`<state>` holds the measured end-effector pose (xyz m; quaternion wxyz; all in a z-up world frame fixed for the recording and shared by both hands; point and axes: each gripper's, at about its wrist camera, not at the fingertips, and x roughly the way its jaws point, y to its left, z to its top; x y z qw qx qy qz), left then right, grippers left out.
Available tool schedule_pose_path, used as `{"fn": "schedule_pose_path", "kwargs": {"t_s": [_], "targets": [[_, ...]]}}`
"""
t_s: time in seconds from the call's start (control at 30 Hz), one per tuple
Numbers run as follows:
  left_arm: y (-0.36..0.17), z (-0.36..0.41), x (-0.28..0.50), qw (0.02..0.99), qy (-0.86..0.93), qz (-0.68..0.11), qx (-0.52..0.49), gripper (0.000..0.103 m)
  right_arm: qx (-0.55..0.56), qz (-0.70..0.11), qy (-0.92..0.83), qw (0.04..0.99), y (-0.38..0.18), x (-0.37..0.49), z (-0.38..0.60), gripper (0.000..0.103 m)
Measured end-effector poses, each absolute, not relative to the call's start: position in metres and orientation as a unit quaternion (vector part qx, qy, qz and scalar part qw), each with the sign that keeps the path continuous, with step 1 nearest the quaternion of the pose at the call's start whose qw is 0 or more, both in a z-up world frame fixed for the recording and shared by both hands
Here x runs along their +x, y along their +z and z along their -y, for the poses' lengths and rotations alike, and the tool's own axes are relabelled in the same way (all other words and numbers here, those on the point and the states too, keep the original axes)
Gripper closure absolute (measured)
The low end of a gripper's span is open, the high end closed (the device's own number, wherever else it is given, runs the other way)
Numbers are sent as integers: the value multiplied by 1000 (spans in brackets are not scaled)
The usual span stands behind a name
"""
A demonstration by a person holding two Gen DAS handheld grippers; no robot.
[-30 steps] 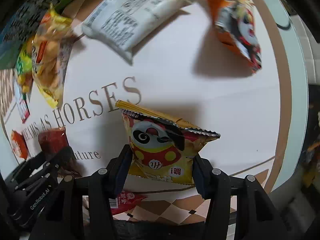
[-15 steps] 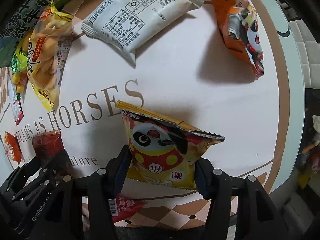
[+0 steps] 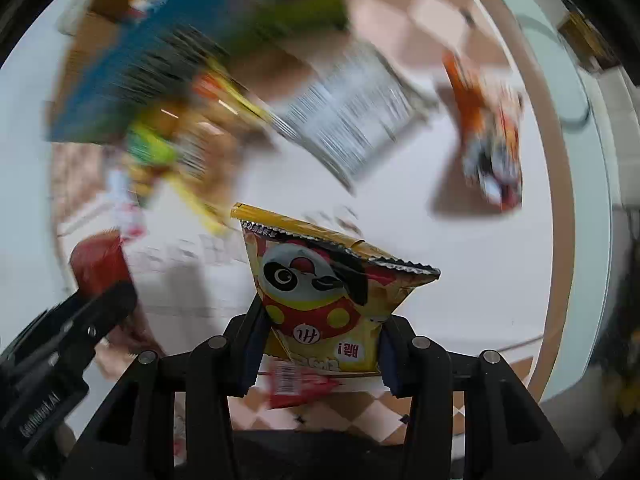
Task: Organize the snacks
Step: 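Carry both packets into the box and open both tools to drop them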
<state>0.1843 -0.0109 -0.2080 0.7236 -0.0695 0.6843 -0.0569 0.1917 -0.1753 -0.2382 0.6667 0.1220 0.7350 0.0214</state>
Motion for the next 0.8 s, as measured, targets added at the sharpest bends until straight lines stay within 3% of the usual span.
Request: {"fn": "schedule_pose_path", "kwargs": {"t_s": [0.2, 0.33, 0.57, 0.8], "targets": [[-140, -8, 268, 754, -64, -648, -82, 52, 108, -687, 89, 713, -158, 274, 169, 53], [-129, -26, 338, 764, -32, -641, -68, 52, 72, -663, 96, 739, -125, 353, 165, 53], [-165, -45, 444, 734, -3, -676, -60, 51, 29, -669, 61, 740, -152, 489, 154, 53], [-217, -52, 501, 702, 14, -710, -52, 51, 14, -688, 34, 724, -200, 554, 151, 53]]}}
